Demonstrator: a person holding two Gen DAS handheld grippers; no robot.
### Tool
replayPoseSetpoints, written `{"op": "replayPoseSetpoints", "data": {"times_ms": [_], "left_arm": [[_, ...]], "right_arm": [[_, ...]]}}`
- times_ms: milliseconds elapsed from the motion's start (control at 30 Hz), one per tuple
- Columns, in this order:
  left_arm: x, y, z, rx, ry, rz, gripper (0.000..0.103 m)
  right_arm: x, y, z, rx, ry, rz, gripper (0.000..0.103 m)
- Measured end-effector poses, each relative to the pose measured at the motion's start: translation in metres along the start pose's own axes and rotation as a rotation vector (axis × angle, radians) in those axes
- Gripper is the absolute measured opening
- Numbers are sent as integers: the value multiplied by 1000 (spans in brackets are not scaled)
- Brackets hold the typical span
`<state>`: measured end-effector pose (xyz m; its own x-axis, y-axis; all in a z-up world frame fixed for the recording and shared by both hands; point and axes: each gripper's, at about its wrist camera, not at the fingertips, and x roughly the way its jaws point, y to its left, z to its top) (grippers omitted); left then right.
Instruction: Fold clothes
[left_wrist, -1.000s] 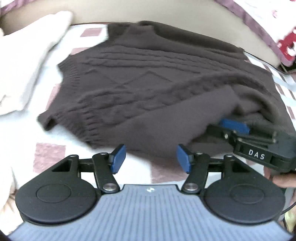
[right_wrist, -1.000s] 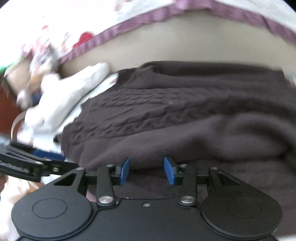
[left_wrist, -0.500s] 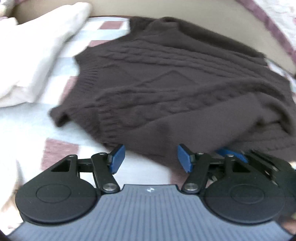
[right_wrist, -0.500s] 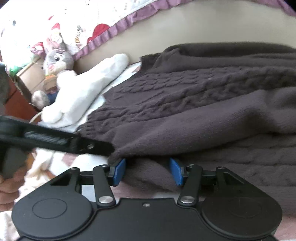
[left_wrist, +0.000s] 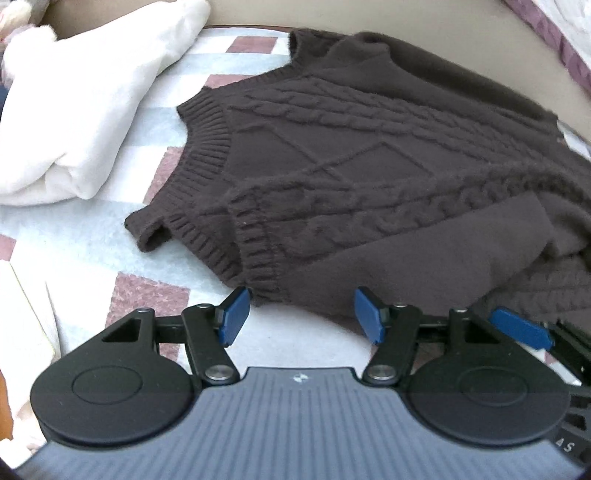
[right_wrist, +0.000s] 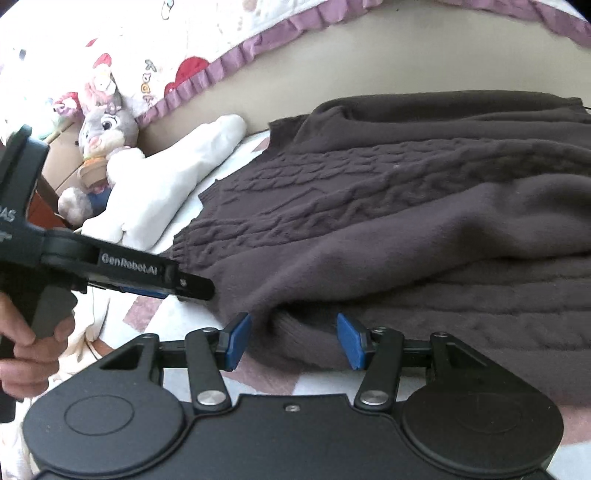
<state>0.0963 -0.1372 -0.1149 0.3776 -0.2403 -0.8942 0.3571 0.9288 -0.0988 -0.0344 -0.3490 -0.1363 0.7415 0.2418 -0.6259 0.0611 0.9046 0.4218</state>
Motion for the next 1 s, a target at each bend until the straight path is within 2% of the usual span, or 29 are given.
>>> {"op": "replayPoseSetpoints", "data": {"times_ms": [133,267,400,500,600,700,767,833,933,1000], "left_arm": [[-2,22,-1,-83,2,-50,62],[1,46,-5,-206,38,-184,62],[7,55,-11,-261,5,-270,62],[16,56,-12,-277,-38,-288,63],[23,61,-11,-322,-102,-291,66],[26,70,-9,-388,-161,-313,64],[25,80,-5,-406,-219,-290,63],[24,86,0,-380,-264,-250,57],[28,82,3,-329,-229,-279,54],[35,82,0,-356,-198,-323,55]], "right_arm": [[-8,-1,1,2,-53,31,58],[-9,6,-5,-45,-19,-4,58],[-11,8,-13,-53,-14,39,58],[-7,11,-14,-72,-25,34,59],[-2,14,-16,-91,-36,28,59],[3,18,-18,-110,-47,23,59],[6,20,-19,-122,-54,19,59],[9,22,-18,-124,-64,10,59],[15,25,-16,-125,-79,-5,59],[19,27,-14,-125,-89,-14,59]]}}
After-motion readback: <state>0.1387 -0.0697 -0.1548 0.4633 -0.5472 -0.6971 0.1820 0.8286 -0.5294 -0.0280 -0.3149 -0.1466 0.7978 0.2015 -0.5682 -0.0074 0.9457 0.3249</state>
